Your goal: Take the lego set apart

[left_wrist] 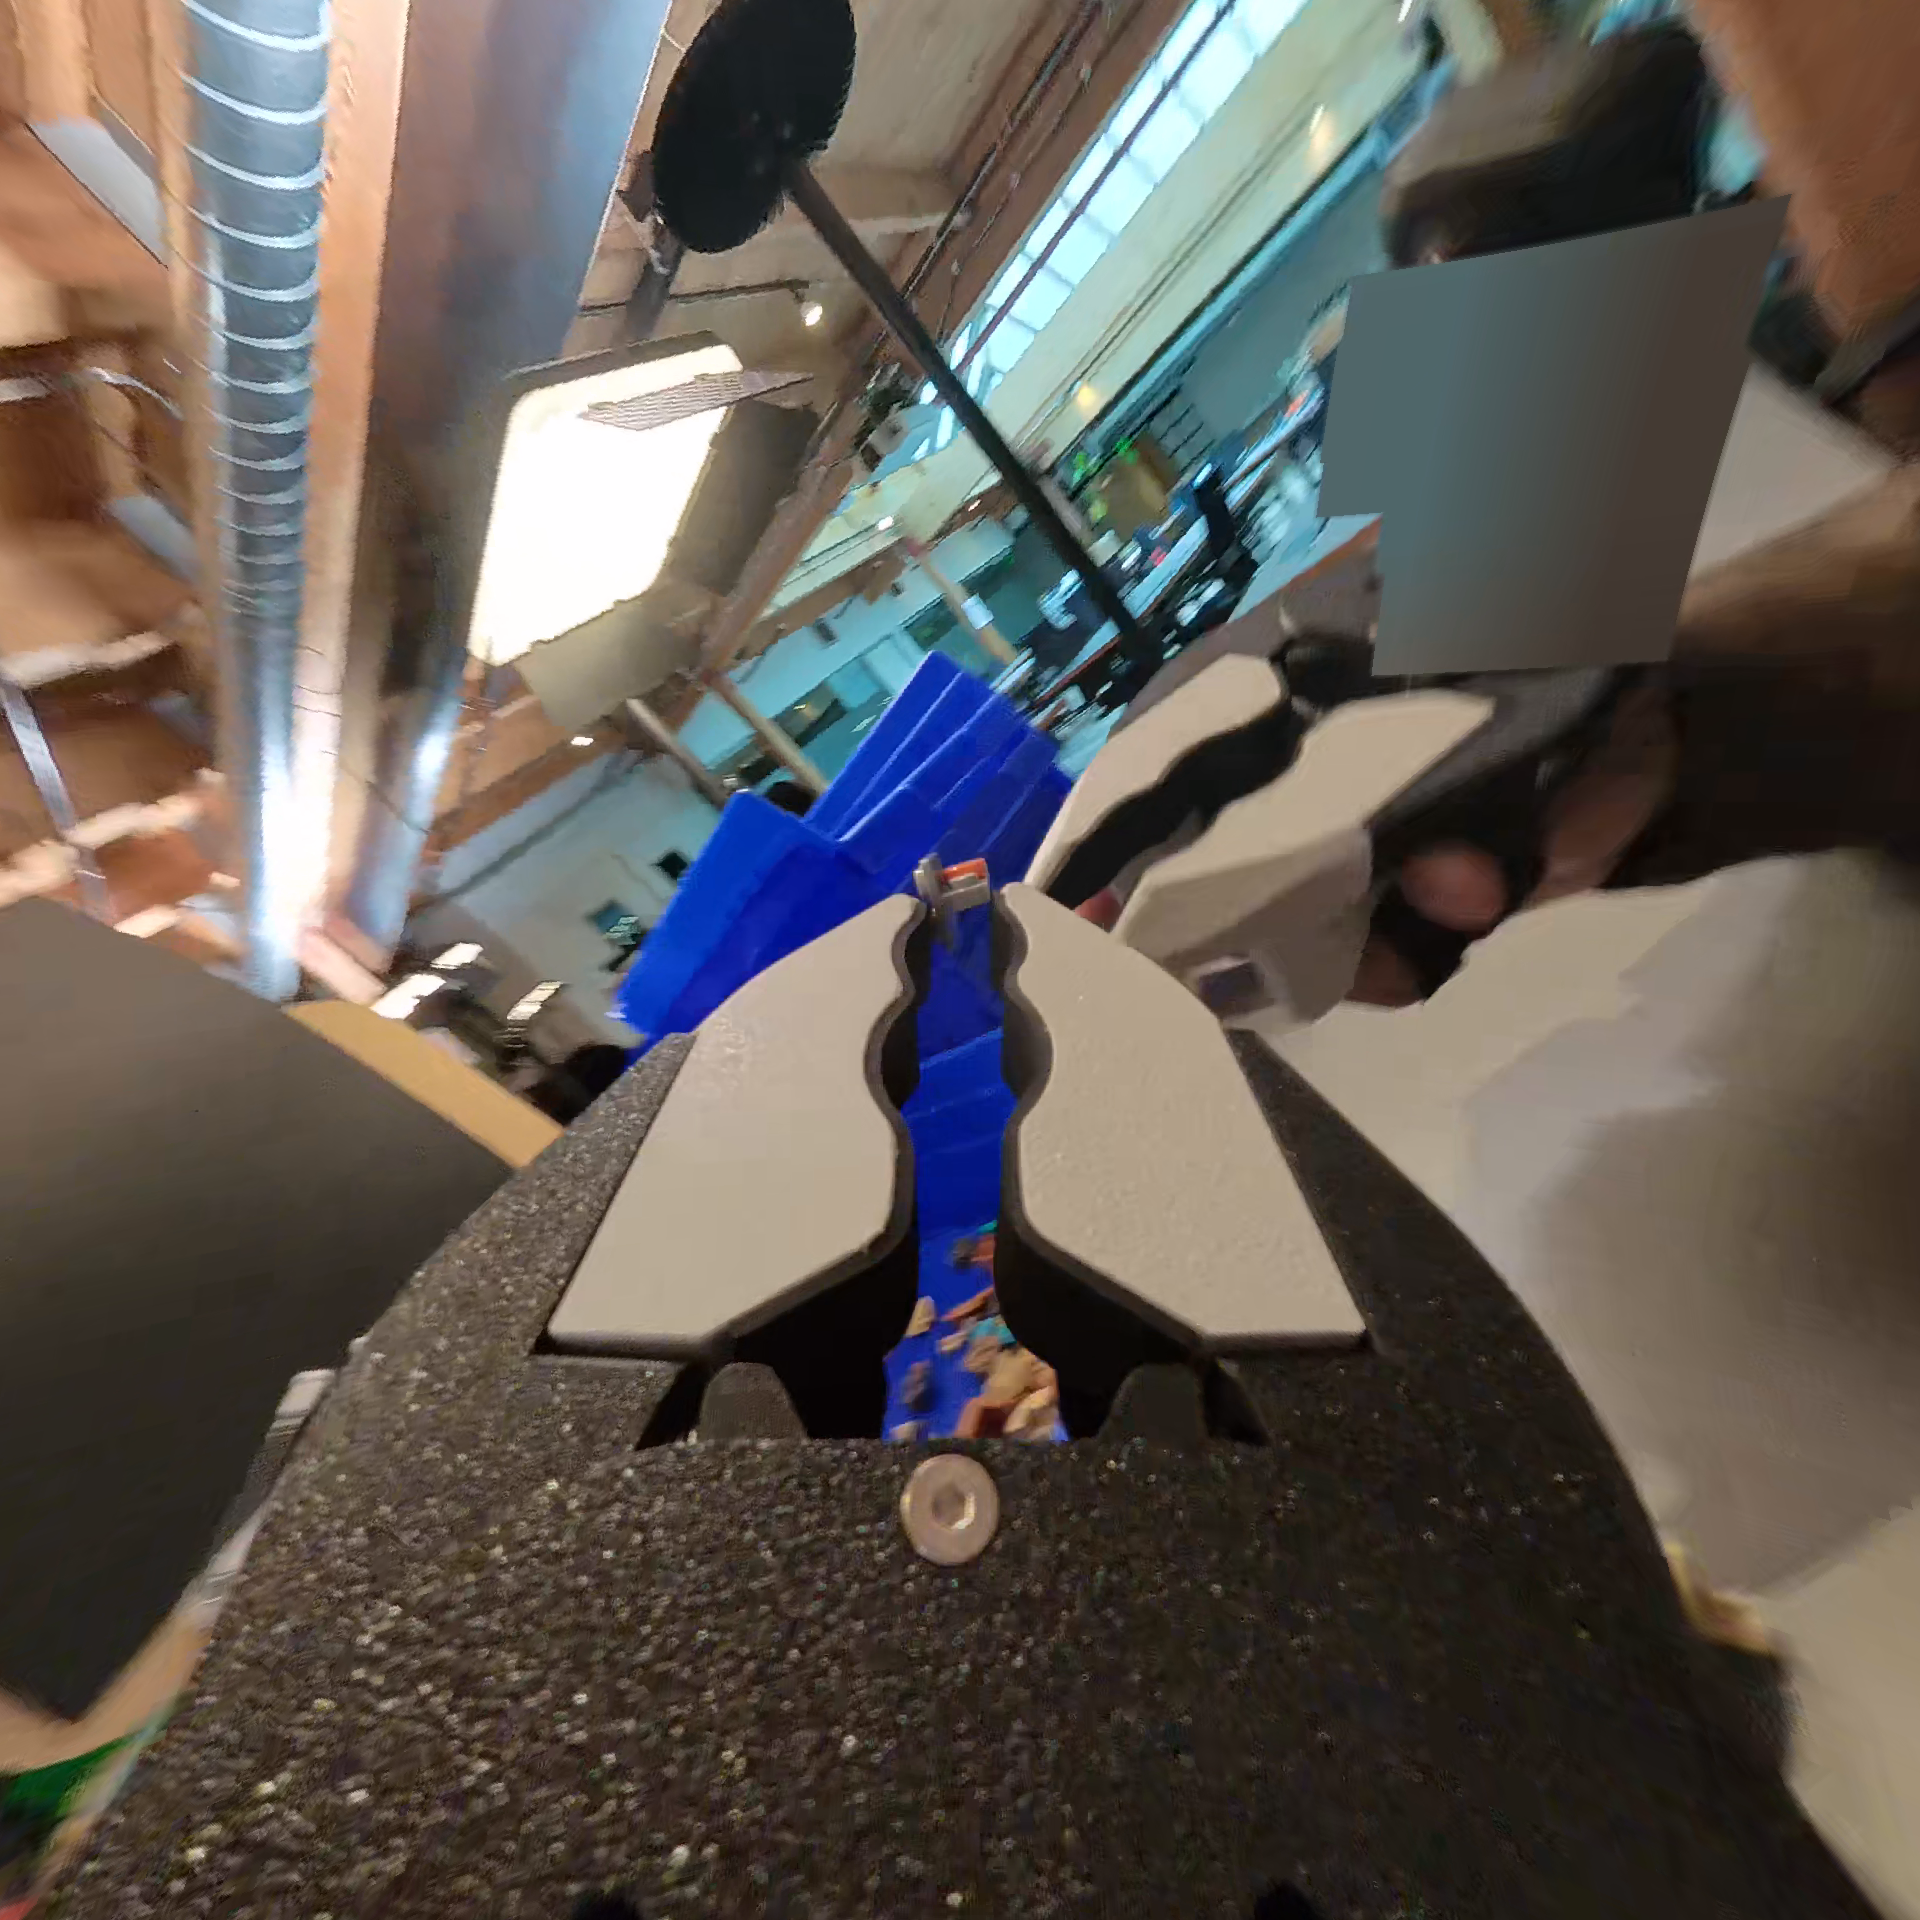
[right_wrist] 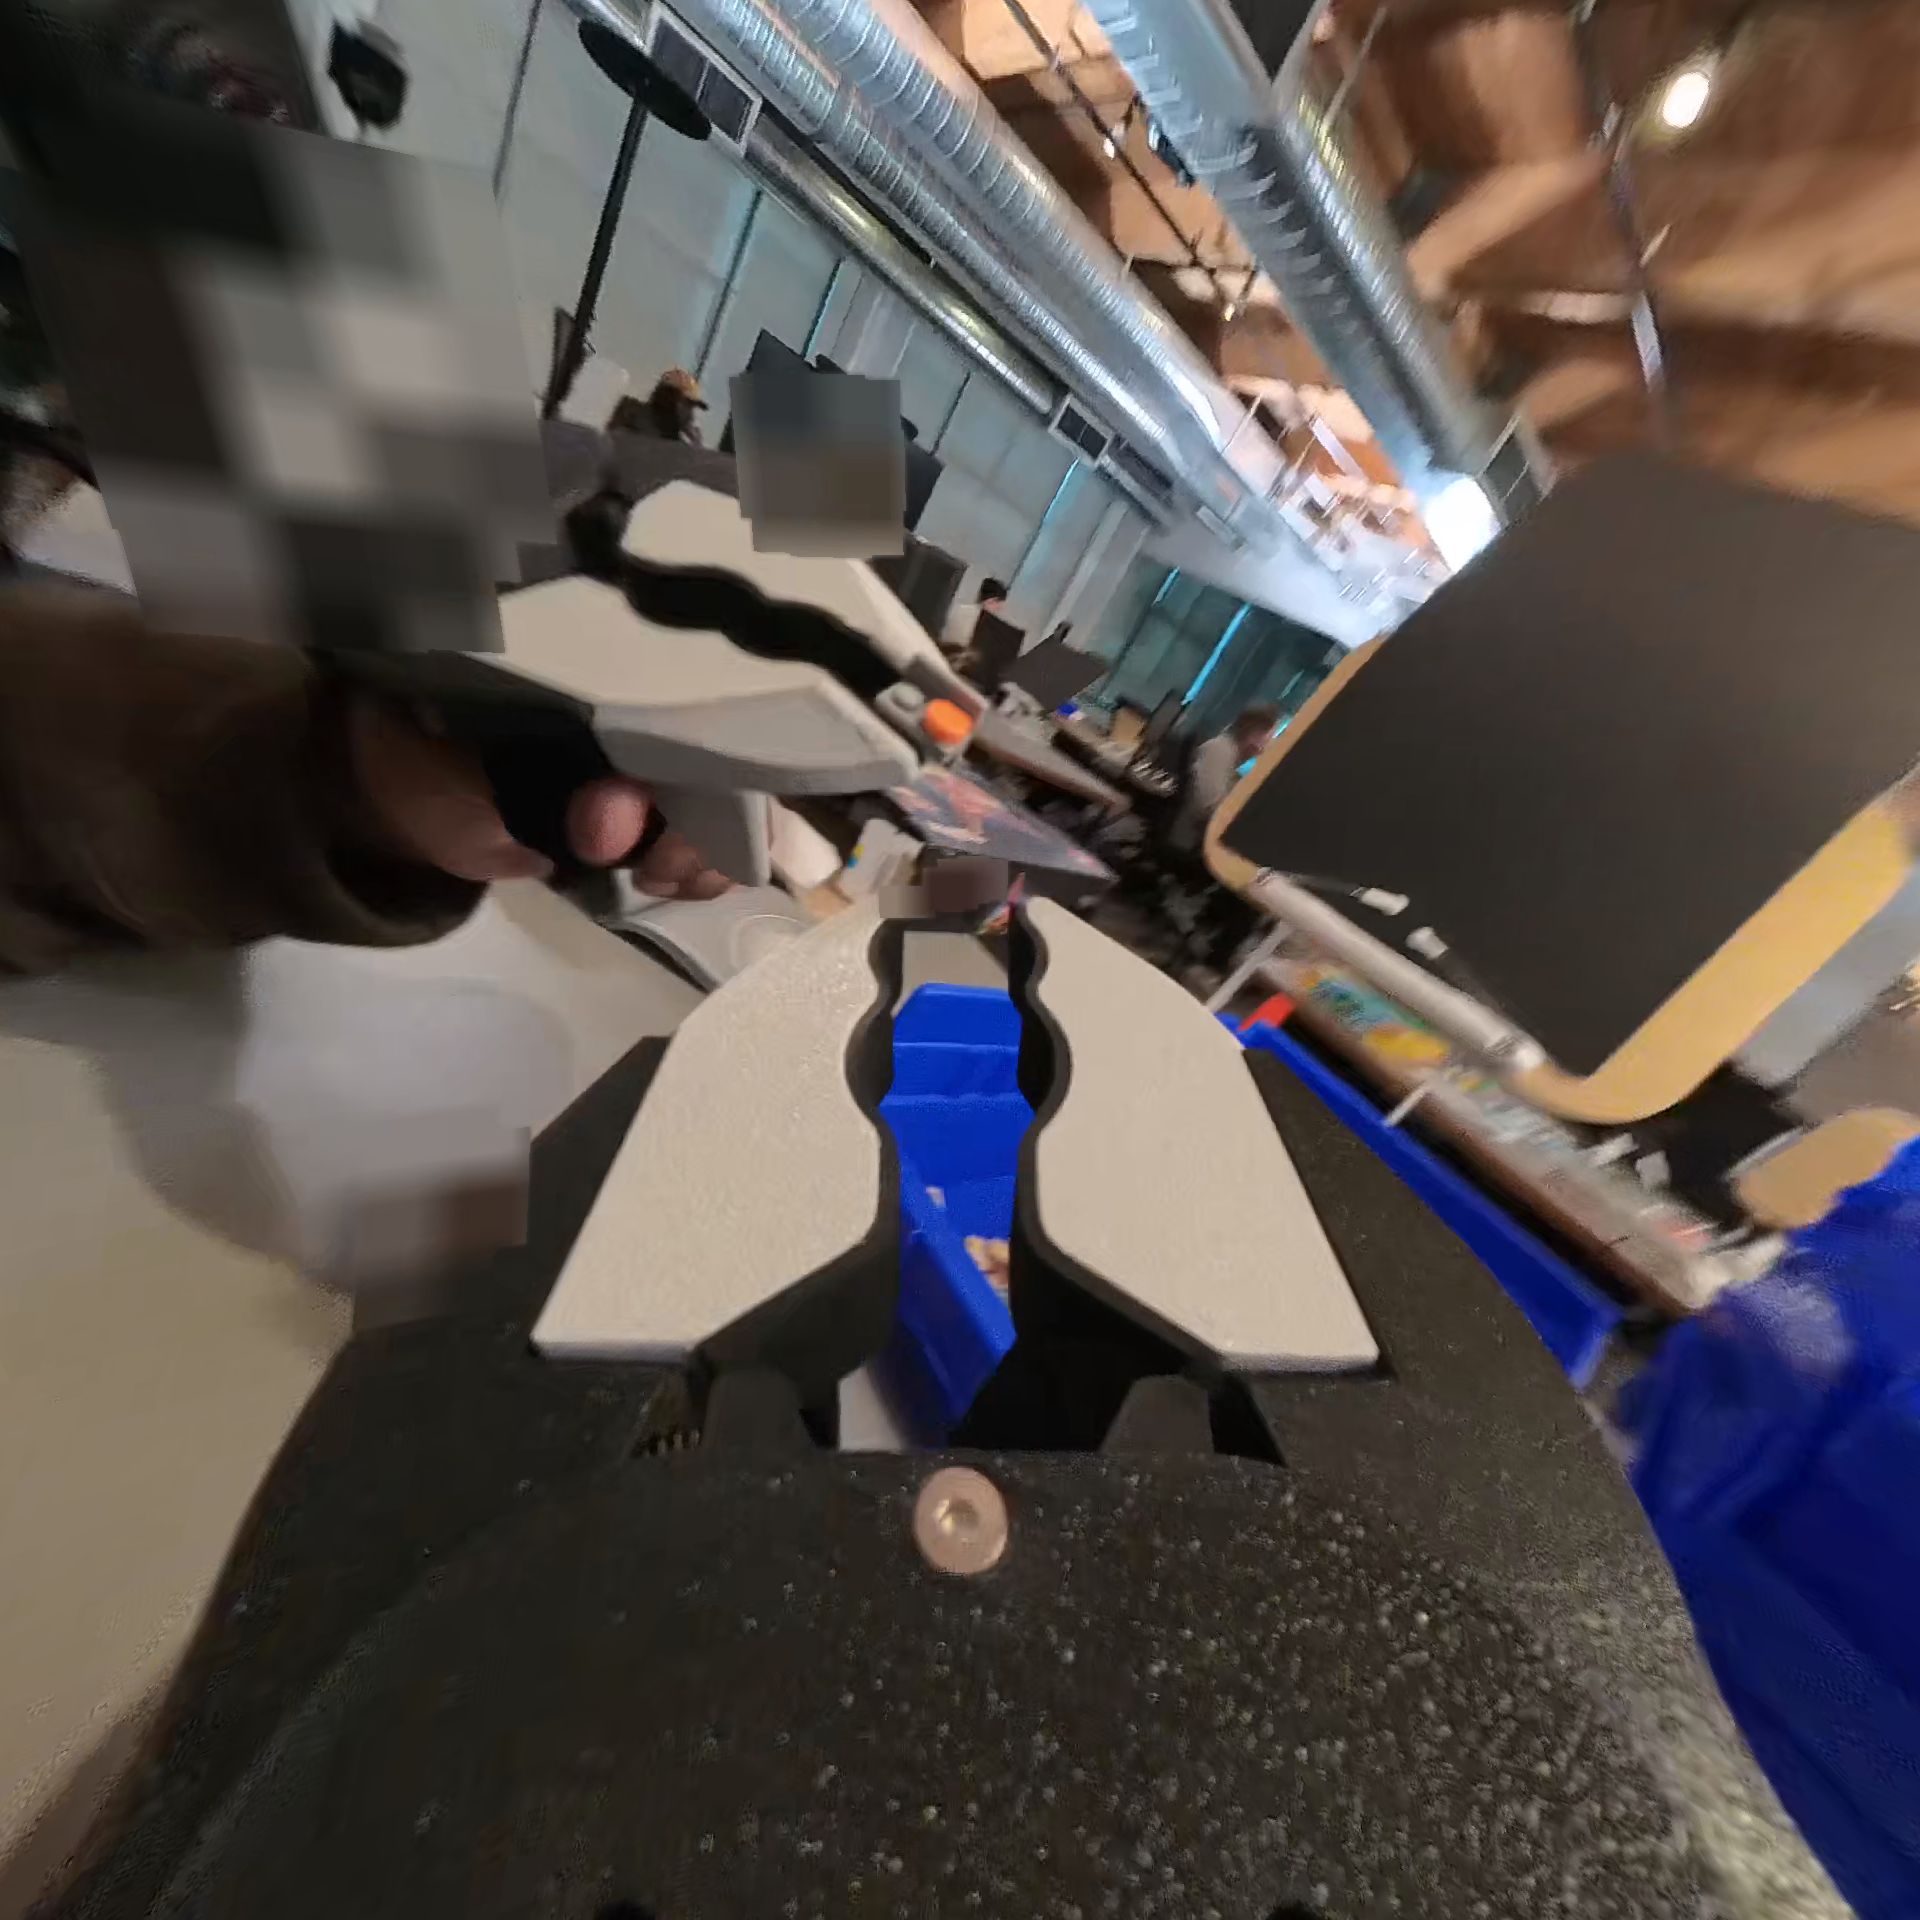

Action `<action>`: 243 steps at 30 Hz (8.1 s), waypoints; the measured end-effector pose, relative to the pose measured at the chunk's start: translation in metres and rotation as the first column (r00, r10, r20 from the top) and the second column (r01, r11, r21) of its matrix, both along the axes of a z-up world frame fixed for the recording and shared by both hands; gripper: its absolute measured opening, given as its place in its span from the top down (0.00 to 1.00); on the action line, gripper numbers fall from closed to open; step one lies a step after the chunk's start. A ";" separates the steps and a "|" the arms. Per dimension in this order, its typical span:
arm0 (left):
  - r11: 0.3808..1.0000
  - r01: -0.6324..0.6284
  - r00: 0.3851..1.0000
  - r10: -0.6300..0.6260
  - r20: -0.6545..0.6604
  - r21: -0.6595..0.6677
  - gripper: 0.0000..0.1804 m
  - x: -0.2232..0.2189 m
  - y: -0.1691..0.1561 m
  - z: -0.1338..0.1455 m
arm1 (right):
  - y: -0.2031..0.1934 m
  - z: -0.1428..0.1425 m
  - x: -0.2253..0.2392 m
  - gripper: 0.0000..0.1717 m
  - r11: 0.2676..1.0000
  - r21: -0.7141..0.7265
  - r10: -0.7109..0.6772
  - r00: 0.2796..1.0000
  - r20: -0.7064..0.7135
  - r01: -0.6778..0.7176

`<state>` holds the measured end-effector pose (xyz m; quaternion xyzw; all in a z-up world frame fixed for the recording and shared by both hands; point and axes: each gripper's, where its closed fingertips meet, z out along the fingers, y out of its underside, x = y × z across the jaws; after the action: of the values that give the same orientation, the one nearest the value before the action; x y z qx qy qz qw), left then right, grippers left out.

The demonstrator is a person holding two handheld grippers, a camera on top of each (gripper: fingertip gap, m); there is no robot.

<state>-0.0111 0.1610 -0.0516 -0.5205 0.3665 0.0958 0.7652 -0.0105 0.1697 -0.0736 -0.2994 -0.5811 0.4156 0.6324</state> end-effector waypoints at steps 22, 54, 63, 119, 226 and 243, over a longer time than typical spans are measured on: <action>0.955 -0.189 0.871 0.271 -0.409 0.230 0.94 0.004 0.011 -0.023 | -0.001 -0.005 0.001 0.95 0.957 -0.270 0.151 0.979 0.134 -0.110; 0.961 -0.032 0.869 0.162 -0.467 0.275 0.94 0.027 -0.004 -0.024 | -0.024 -0.008 0.019 0.93 0.897 -0.317 0.379 0.904 0.197 -0.307; 0.971 -0.020 0.852 0.142 -0.505 0.240 0.95 0.027 -0.004 -0.030 | -0.024 -0.012 0.021 0.95 0.939 -0.195 0.326 0.915 0.239 -0.284; 0.948 -0.312 0.828 0.307 -0.470 0.070 0.97 -0.028 0.047 -0.073 | 0.034 -0.051 -0.029 0.99 0.750 -0.652 0.289 0.942 0.171 -0.111; 0.830 0.179 0.967 -0.049 0.251 -0.528 0.97 -0.039 0.031 -0.084 | 0.025 -0.064 -0.048 0.96 0.716 0.678 -0.262 0.964 0.041 0.166; 0.815 0.153 0.970 -0.017 0.241 -0.558 0.97 -0.041 0.034 -0.089 | 0.023 -0.063 -0.049 0.95 0.697 0.695 -0.270 0.963 0.025 0.178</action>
<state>-0.0522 0.1950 -0.1402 -0.7167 0.3124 -0.1129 0.6132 -0.0593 0.1929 -0.1370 -0.1382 -0.6906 0.0714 0.7063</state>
